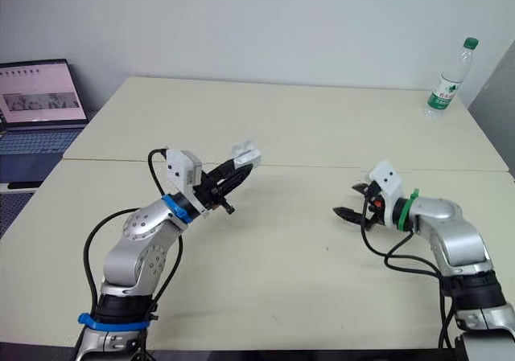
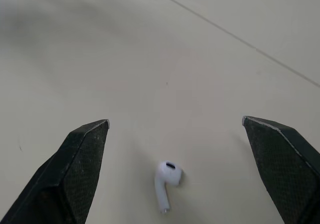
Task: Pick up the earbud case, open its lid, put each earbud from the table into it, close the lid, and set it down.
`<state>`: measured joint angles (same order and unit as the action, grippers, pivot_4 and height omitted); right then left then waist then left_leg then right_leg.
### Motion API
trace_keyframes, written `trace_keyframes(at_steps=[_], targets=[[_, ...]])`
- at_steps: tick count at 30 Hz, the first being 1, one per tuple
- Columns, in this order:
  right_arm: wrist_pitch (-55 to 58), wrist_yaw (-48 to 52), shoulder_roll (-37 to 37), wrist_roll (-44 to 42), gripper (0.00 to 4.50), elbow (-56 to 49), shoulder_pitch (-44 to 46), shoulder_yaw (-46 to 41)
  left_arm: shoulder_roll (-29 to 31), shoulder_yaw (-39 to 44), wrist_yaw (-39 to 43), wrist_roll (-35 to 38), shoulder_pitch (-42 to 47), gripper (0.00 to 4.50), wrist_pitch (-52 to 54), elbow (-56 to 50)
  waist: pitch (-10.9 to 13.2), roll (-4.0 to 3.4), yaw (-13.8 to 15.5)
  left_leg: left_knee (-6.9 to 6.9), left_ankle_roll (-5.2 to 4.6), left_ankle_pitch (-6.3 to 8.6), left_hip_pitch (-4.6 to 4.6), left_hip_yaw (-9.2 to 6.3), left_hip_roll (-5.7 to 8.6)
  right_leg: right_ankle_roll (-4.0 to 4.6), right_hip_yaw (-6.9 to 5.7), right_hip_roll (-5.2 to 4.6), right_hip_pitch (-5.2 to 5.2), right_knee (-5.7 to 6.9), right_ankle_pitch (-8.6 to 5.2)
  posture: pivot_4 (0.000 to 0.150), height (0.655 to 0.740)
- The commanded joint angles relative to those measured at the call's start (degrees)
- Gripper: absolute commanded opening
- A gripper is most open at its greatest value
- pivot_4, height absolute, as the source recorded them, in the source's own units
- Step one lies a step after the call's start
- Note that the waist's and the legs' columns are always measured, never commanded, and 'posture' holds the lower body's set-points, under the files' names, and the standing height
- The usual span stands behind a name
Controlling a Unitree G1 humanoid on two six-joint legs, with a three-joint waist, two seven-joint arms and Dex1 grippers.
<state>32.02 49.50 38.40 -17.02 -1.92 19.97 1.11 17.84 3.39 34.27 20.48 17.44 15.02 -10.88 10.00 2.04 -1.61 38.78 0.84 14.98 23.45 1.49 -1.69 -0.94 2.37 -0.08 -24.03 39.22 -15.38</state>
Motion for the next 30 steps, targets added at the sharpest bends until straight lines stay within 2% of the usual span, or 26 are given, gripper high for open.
trace_keyframes(at_steps=[1, 12, 20, 27, 30], targets=[[-2.62, -0.37, 1.42, 0.85, 4.47, -2.12, -1.65, -1.52, -0.37, 1.47, -2.76, -0.08, -0.95, 0.76, -1.29, -4.09, 0.00, 0.00, 0.01, 0.00, 0.00, 0.00, 0.00, 0.00, 0.00, 0.00, 0.00, 0.00, 0.00, 0.00, 0.00, 0.150, 0.7400], [-3.66, -1.69, 2.38, 5.35, 4.47, 2.41, 0.78, 0.32, -1.21, 0.36, -5.12, -0.10, -1.37, 0.76, -1.63, -4.69, 0.00, 0.00, 0.09, 0.00, 0.00, 0.00, -0.01, 0.01, 0.02, -0.07, 0.00, 0.05, 0.05, -0.10, 0.04, 0.150, 0.7400], [1.59, -1.25, -0.37, 2.80, 4.47, -0.62, 0.24, 1.04, -0.75, 0.62, -4.47, 0.22, -0.14, 0.76, -1.60, -3.84, 0.00, 0.00, 0.07, 0.00, 0.00, 0.00, -0.01, 0.01, 0.01, -0.08, 0.01, 0.07, 0.05, -0.10, 0.04, 0.150, 0.7400], [-0.32, -2.45, -1.11, 5.35, 4.47, 0.20, -1.26, 3.22, -0.53, 0.75, -4.58, 0.26, -0.53, 0.76, -1.46, -4.27, 0.00, 0.00, 0.08, 0.01, 0.00, 0.00, -0.01, -0.01, 0.02, -0.08, 0.00, 0.07, 0.06, -0.11, 0.04, 0.150, 0.7400], [-1.31, -3.47, -2.35, 6.15, 3.87, 1.73, -0.80, 3.81, -0.50, 0.68, -4.67, 0.22, -0.51, 0.76, -1.43, -4.33, 0.00, 0.01, 0.04, 0.01, 0.00, 0.00, -0.03, 0.00, 0.00, -0.08, 0.00, 0.07, 0.07, -0.11, 0.04, 0.150, 0.7400]])
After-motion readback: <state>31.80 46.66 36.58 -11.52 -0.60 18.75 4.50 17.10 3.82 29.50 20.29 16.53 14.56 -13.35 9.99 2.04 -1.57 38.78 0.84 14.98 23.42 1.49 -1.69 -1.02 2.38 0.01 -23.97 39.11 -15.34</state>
